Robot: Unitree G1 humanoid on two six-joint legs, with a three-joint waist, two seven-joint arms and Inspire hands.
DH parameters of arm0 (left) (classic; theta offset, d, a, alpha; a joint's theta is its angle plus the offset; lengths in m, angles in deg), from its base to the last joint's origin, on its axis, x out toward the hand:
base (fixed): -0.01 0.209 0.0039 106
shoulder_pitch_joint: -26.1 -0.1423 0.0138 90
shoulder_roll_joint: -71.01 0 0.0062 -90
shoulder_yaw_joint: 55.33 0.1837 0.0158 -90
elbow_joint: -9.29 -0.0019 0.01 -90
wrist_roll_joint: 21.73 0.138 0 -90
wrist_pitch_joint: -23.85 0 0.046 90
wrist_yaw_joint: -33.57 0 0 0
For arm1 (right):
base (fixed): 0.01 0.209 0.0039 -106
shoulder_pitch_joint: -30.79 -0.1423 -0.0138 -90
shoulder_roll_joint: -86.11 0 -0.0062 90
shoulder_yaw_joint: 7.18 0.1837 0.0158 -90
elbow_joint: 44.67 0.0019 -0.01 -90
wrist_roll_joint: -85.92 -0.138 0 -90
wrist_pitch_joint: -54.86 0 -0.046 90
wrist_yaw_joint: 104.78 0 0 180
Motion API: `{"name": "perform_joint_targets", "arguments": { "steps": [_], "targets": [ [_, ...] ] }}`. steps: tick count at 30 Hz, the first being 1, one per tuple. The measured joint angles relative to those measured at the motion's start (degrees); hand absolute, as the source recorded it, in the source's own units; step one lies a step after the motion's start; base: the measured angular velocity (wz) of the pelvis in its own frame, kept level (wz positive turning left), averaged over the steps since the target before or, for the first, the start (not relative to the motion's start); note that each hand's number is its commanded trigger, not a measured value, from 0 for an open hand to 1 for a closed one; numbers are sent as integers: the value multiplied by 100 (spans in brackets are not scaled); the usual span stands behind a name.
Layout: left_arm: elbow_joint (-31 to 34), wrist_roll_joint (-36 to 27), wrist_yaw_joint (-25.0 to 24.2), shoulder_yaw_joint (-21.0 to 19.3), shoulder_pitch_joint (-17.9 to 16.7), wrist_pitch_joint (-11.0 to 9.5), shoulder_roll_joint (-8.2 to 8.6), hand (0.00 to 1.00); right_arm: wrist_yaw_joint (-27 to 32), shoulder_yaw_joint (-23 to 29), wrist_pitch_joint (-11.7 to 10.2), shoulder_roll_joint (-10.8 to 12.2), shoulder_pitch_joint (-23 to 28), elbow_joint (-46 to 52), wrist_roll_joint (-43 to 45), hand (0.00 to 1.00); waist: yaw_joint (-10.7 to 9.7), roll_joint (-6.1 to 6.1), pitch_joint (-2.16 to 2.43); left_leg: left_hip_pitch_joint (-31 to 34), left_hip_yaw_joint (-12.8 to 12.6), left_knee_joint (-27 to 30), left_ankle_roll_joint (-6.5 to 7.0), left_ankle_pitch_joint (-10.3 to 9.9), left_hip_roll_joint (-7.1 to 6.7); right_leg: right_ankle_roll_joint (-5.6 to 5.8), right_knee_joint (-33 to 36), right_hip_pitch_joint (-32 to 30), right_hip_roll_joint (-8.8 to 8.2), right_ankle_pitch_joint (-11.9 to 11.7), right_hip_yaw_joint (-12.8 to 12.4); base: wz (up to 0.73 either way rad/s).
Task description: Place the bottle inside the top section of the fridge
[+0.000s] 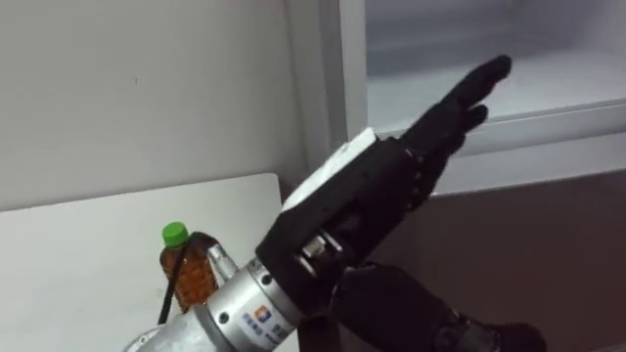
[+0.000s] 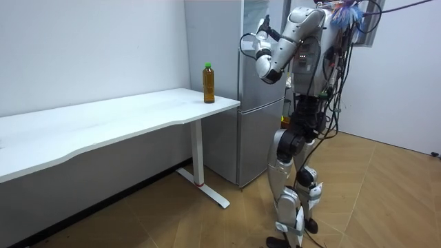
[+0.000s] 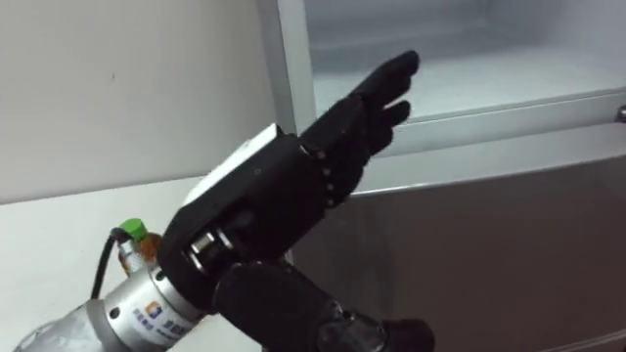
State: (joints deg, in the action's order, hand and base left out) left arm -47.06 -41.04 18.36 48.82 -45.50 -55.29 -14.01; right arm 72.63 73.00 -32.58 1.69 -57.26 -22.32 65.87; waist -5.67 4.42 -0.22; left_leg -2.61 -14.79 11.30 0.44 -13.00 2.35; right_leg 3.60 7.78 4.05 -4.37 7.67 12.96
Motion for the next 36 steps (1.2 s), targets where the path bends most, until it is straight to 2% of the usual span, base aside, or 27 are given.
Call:
{"name": "perform_joint_targets", "arguments": {
  "steps": [4, 6, 9, 13, 15, 16, 20, 23, 24, 26, 27, 32, 36],
  "targets": [
    [16, -21, 205, -303, -100, -7, -20, 0, -5, 84, -4, 66, 78, -3, 25, 0, 122, -59, 20, -20, 98, 0, -8, 30, -3, 0, -4, 64, 0, 0, 118, 15],
    [21, 20, 344, -559, -114, -13, -105, 0, -3, 256, -4, 118, 113, -13, 127, 0, 137, -80, 34, -12, 205, 14, -9, 39, -9, 0, -4, 116, 1, 0, 158, 24],
    [176, 31, 527, -1002, -139, -33, -117, 0, 5, 447, -11, 157, 139, -47, 258, 0, 174, -78, 36, -4, 298, 39, -9, 45, -15, 1, -5, 166, -2, 4, 231, 15],
    [403, 29, 861, -1377, -150, -289, -104, 0, -7, 504, -20, 139, 185, -89, 259, 0, 323, -55, 54, 6, 351, 40, -12, 48, -17, 4, -4, 197, -1, 10, 296, 7],
    [498, 127, 1030, -1680, -207, -481, -108, 0, -16, 571, -57, 143, 248, -92, 257, 0, 423, -65, 64, -12, 415, 36, -16, 51, -26, 4, -2, 254, -1, 28, 354, 12],
    [510, 126, 1073, -1780, -224, -507, -111, 0, -24, 608, -63, 147, 270, -97, 260, 0, 445, -68, 70, -18, 425, 37, -17, 51, -28, 5, -2, 267, -2, 38, 370, 16],
    [518, 156, 1505, -2293, -331, -799, -114, 0, -138, 774, -124, 156, 370, -112, 280, 0, 491, -115, 57, -66, 609, 39, -30, 66, -66, 7, -2, 398, -18, 88, 452, 21],
    [510, 140, 1599, -2710, -549, -989, -121, 0, -184, 862, -161, 155, 443, -76, 352, 0, 644, -148, 41, -113, 636, 47, -30, 68, -108, 4, 0, 480, -61, 155, 526, 11],
    [498, 149, 1633, -2885, -644, -1008, -122, 0, -179, 903, -171, 163, 491, -60, 378, 0, 696, -148, 41, -102, 716, 53, -30, 68, -116, 5, 0, 499, -67, 156, 612, 20],
    [498, 145, 1719, -3168, -824, -1018, -126, 0, -172, 1012, -174, 172, 529, -55, 499, 0, 798, -163, 32, -94, 746, 52, -29, 69, -120, 10, 0, 505, -68, 162, 625, 13],
    [498, 147, 1813, -3367, -961, -1027, -128, 0, -160, 1079, -175, 173, 539, -53, 617, 0, 895, -147, 44, -87, 756, 51, -29, 69, -121, 13, 3, 506, -68, 171, 630, 6],
    [402, 148, 2076, -3860, -1415, -1113, -125, 0, -119, 1166, -202, 165, 572, -34, 908, 0, 1071, -196, 47, -17, 890, 67, -30, 69, -138, 16, 9, 512, -71, 187, 734, 16],
    [-49, 145, 2458, -4113, -1700, -1146, -110, 0, -115, 1215, -244, 153, 626, 20, 873, 0, 1105, -160, 38, -16, 1024, 63, -19, 90, -180, 28, 9, 519, -96, 195, 748, 12]
  ]
}}
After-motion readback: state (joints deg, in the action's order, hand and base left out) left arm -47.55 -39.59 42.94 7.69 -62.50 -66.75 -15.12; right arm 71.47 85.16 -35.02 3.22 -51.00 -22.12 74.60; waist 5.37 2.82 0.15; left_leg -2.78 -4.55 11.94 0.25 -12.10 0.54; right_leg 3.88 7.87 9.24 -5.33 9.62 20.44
